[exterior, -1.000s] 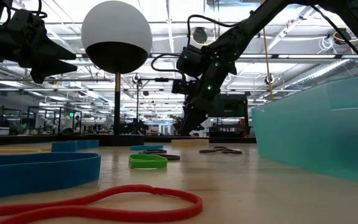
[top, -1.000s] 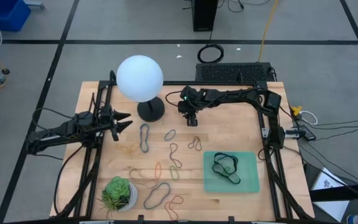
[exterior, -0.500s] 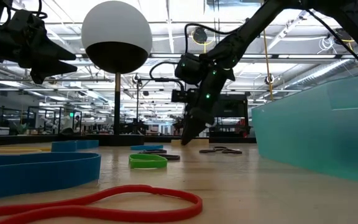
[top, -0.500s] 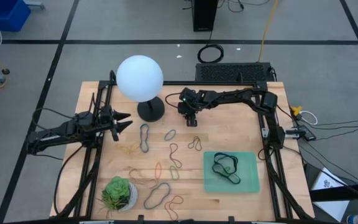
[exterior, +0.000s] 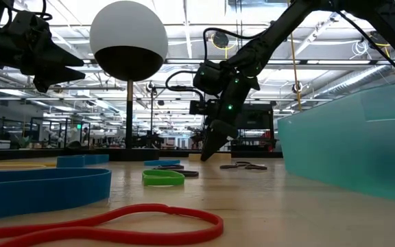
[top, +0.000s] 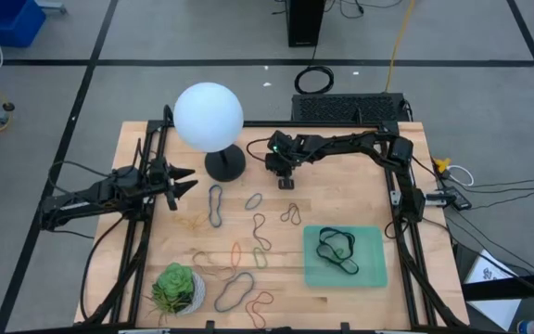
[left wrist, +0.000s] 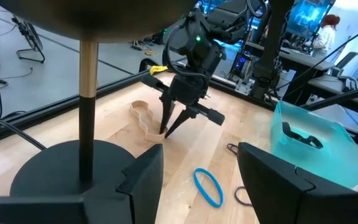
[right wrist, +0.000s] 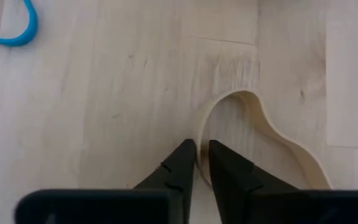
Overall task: Pick and place rubber bands into bin
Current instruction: Put the top brown rubber band into the green bin
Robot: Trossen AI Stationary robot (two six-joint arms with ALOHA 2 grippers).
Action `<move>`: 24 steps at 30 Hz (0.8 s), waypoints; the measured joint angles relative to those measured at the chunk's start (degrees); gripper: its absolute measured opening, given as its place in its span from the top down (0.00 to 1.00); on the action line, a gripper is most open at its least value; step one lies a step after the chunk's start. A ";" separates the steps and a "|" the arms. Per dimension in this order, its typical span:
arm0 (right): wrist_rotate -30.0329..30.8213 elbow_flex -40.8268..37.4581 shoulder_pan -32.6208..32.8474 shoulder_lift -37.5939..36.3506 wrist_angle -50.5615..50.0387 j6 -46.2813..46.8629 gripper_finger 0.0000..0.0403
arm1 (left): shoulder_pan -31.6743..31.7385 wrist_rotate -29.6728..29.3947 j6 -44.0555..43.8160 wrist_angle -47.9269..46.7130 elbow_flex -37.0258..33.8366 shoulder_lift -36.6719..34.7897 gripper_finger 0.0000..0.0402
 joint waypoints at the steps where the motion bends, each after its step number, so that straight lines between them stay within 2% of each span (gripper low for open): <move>1: -0.10 0.00 0.00 0.00 -0.15 0.00 0.92 | 0.00 0.00 0.00 0.00 0.00 0.00 0.47; 5: -0.19 -0.02 0.10 -0.16 -0.23 -0.02 0.99 | -0.02 0.00 0.00 0.02 0.00 0.00 0.47; 12: 0.63 -0.36 1.47 -3.70 -1.87 0.87 0.99 | -0.02 0.00 -0.01 0.02 0.00 0.00 0.47; 18: 0.35 -0.20 3.45 -12.51 -4.63 4.13 1.00 | -0.02 0.00 -0.03 0.16 0.00 0.00 0.47; 24: 0.33 -0.30 6.53 -24.90 -6.51 7.75 1.00 | -0.02 0.00 -0.04 0.37 0.00 -0.02 0.47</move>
